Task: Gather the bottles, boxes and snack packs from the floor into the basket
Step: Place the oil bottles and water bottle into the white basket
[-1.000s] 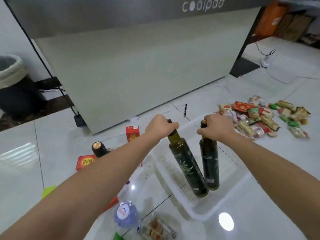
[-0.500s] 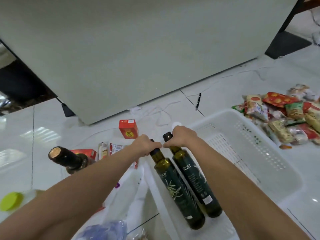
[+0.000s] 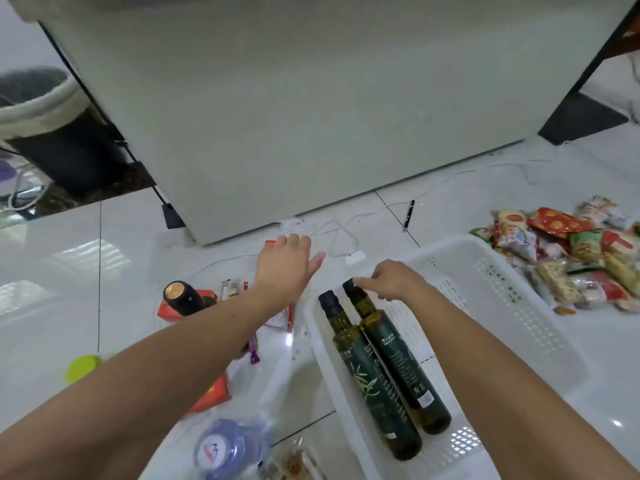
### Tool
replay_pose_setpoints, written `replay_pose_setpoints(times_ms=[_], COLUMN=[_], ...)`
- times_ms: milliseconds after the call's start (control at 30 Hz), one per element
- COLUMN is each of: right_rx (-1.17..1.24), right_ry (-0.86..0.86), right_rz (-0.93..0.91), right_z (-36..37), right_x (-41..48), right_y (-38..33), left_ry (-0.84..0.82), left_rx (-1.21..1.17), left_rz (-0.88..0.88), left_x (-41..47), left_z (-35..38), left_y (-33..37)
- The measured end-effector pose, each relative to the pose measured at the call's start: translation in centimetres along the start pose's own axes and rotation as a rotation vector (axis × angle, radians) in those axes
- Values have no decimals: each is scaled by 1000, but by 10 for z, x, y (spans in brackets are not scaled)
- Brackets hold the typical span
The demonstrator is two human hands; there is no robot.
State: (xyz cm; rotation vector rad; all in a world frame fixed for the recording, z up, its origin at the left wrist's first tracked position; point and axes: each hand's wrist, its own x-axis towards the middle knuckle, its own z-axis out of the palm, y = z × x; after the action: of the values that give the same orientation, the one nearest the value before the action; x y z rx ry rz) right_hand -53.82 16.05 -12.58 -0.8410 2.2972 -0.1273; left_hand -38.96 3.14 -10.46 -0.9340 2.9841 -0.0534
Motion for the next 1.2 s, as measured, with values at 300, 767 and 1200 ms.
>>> replay_pose_setpoints(times_ms=[300,767,1200], right_rx=[-265,-405,-392], right_ry=[271,178,377], right_rz=[-265,-535,-591], right_z=[-125,-28,80], right_x=[-175,-193,-106], right_y=[-127,-263,-232], left_ry=[-13,-161,-69], left_rx=[74,57,-297], left_rz=[-64,-275,-324], left_x=[-84,-222,-163], left_z=[-208,-171,-23], left_y=[-118,-206,-140])
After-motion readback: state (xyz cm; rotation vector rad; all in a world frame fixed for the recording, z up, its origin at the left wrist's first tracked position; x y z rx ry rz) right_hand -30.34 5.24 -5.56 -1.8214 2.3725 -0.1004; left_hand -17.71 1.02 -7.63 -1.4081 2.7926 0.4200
